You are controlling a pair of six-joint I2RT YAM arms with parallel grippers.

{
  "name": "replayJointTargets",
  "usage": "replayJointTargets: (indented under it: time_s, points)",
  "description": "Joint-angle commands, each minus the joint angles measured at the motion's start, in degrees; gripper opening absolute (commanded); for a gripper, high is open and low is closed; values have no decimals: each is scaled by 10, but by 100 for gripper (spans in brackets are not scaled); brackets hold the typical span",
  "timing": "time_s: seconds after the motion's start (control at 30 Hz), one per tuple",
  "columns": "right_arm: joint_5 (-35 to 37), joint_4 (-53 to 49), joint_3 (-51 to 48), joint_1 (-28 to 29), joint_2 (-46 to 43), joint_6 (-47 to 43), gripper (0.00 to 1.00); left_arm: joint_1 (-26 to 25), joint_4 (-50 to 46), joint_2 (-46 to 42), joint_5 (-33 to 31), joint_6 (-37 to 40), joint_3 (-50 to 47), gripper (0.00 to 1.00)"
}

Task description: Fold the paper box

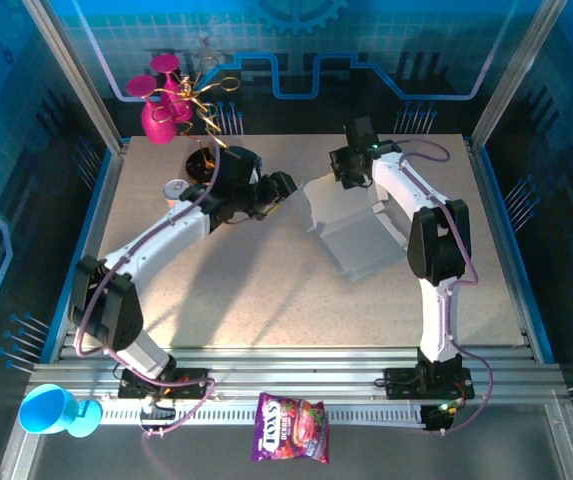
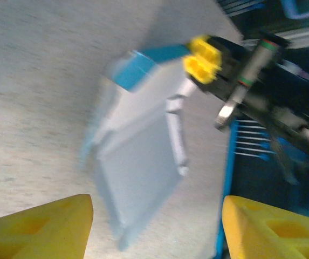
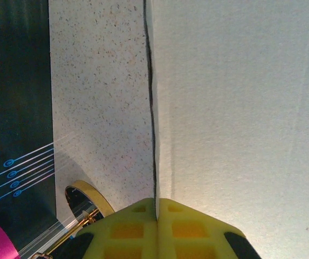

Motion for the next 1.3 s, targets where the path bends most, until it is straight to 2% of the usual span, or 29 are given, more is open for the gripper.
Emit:
replayJointTargets:
  time_s: [0.0,0.13,0.23,0.37,0.47,0.63,0.73,1.03,1.27]
  points:
    - [9,36,-37,5,-36,8,0,-9,-150,51,-25,81,77,63]
    - [14,65,-73,10,-52,21,0,-42,-204,106,-83,133,139,60]
    - [13,68,-80,11,-57,21,0,-60,-225,149,-103,154,173,59]
    - [14,76,-91,11,-66,21,0,-74,-272,196,-147,151,223,54]
    - [12,79,-97,12,-71,21,0,-76,-278,217,-155,141,243,47]
    - [13,83,-105,12,-79,22,0,-86,-347,263,-205,141,310,38]
    - [11,86,-106,12,-80,22,0,-88,-348,267,-223,134,311,31]
    - [11,102,-126,16,-92,28,0,-90,-359,304,-262,138,357,22]
    - [15,115,-146,18,-107,34,0,-96,-373,345,-283,142,414,21]
